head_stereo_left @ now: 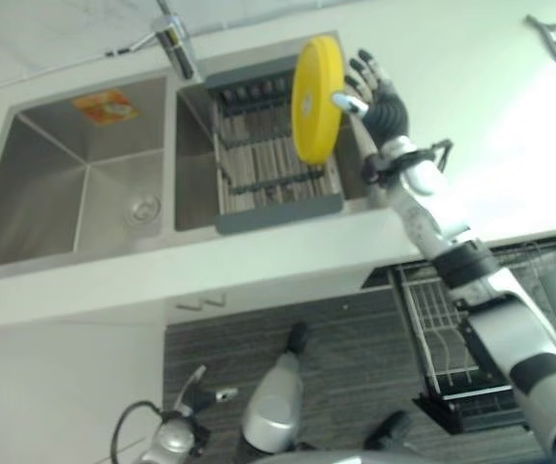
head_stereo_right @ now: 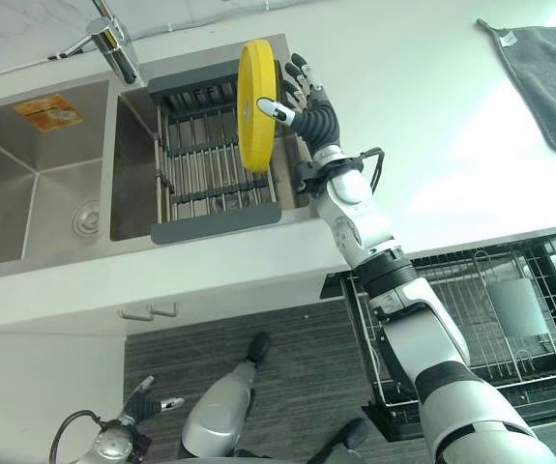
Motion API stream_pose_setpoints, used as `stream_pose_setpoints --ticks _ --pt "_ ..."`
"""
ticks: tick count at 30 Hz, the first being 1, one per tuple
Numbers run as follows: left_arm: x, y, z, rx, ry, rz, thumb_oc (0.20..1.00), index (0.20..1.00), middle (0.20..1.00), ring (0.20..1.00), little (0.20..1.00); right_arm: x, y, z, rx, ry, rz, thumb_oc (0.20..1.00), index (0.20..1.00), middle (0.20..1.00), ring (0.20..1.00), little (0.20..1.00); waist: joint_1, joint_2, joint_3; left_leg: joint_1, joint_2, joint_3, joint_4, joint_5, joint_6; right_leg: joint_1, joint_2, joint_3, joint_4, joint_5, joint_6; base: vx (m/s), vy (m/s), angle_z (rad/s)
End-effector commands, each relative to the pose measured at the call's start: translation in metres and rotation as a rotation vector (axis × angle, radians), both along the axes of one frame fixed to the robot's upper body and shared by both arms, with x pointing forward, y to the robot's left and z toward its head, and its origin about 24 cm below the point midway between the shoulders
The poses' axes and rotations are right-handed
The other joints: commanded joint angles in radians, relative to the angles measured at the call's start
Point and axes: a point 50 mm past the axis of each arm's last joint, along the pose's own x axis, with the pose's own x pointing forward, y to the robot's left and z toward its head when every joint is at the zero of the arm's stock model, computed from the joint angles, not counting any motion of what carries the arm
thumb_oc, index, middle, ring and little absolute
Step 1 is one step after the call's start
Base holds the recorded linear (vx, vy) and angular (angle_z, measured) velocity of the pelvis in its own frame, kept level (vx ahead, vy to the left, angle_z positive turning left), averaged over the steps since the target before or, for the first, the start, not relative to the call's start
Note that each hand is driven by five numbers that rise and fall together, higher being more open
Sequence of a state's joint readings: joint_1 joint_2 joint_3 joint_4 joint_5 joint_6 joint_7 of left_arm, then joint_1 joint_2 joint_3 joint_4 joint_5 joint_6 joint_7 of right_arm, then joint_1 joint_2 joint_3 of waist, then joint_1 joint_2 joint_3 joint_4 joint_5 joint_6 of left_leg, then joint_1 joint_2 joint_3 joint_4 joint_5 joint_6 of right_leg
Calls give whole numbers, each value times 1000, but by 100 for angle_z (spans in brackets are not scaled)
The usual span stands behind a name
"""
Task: Place the dishes in the dishwasher.
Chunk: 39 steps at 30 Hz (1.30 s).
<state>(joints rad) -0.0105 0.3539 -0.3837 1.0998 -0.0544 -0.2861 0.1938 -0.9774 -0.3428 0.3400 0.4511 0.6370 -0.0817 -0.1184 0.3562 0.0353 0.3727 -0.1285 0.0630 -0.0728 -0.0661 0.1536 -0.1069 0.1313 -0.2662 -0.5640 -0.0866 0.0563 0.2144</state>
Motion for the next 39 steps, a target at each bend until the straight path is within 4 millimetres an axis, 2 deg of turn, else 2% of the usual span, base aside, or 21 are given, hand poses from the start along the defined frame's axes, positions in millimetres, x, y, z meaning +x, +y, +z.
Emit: stream_pose_setpoints --ticks 1,11,19,39 --pt "5 6 4 62 -10 -72 1000 1000 1000 1000 1000 -11 7 40 -13 -174 36 1000 1000 1000 1000 1000 13 -8 -32 1 16 26 -21 -24 28 -51 -56 53 113 8 -23 0 0 0" --pt "7 3 5 48 -34 -63 1000 1000 1000 1000 1000 -9 8 33 -10 -135 34 1000 1000 1000 1000 1000 13 -2 -28 2 16 31 -21 -20 27 -51 -59 49 118 9 -23 0 0 0" --pt "17 0 11 36 -78 -79 1000 1000 1000 1000 1000 -3 2 28 -32 -113 11 1000 1000 1000 1000 1000 20 5 -16 -7 12 26 -21 -17 29 -58 -64 46 124 12 -20 0 0 0" --pt "24 1 15 31 -103 -78 1000 1000 1000 1000 1000 5 0 28 -98 -82 -14 1000 1000 1000 1000 1000 33 9 7 -23 5 14 -21 -9 31 -76 -71 45 141 14 -17 0 0 0"
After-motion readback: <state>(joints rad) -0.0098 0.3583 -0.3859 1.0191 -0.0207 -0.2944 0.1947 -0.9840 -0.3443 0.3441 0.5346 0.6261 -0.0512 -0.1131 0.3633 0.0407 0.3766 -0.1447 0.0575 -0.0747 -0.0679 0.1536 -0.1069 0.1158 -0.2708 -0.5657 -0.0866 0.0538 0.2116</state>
